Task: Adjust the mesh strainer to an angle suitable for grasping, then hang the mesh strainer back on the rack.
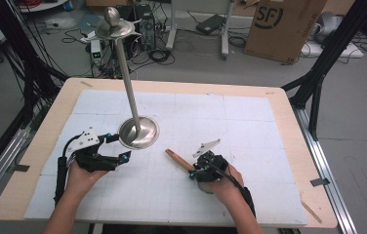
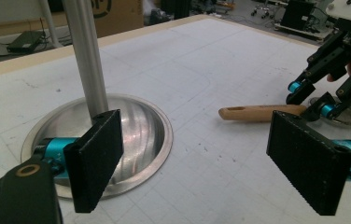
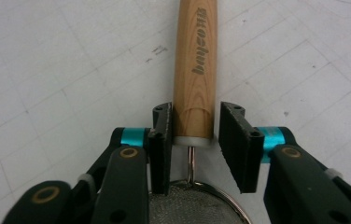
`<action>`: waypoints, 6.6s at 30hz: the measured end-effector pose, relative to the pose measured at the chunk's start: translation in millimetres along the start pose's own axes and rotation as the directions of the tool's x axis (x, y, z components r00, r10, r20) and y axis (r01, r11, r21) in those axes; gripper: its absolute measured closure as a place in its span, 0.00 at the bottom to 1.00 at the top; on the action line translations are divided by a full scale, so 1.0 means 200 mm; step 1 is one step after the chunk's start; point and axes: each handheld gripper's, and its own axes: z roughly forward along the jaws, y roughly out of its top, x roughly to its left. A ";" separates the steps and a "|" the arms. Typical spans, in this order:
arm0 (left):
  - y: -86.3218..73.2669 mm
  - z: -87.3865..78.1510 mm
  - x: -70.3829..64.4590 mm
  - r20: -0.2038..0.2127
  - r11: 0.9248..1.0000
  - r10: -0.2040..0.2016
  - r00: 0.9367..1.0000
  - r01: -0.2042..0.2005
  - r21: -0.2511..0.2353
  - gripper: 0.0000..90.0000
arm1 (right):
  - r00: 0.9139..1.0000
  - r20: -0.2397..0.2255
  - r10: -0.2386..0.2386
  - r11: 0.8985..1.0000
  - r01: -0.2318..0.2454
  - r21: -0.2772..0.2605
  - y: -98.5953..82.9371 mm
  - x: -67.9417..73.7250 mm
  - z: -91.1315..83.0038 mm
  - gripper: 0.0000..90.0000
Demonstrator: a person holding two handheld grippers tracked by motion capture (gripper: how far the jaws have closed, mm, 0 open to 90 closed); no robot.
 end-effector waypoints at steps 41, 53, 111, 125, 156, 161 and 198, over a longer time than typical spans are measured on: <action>0.00 0.00 0.00 -0.007 1.000 -0.002 1.000 0.002 -0.009 0.21 | 0.987 -0.062 -0.148 0.957 0.159 0.241 0.18 0.06 0.05 0.71; 0.00 0.00 0.01 -0.015 1.000 -0.008 1.000 0.008 -0.012 0.21 | 0.988 -0.016 -0.152 0.950 0.151 0.275 0.20 0.11 0.06 0.75; 0.03 0.02 -0.04 0.038 1.000 0.010 0.999 -0.010 -0.018 0.21 | 0.995 -0.054 -0.083 0.966 0.067 -0.251 0.10 -0.05 -0.32 0.76; 0.07 0.01 -0.06 0.083 0.999 -0.006 0.997 0.009 -0.036 0.21 | 0.991 -0.095 -0.099 0.930 0.058 -0.362 0.06 -0.10 -0.38 0.76; 0.29 0.12 -0.18 0.205 0.995 0.039 0.978 -0.018 -0.102 0.21 | 0.976 -0.143 -0.165 0.860 0.072 -0.505 0.08 -0.08 -0.41 0.76; 0.34 0.12 -0.21 0.234 0.993 0.051 0.971 -0.024 -0.116 0.21 | 0.973 -0.146 -0.181 0.848 0.079 -0.524 0.09 -0.07 -0.42 0.76; 0.51 0.27 -0.41 0.414 0.984 0.117 0.902 -0.051 -0.169 0.24 | 0.935 -0.202 -0.293 0.816 0.134 -0.563 0.18 0.05 -0.39 0.76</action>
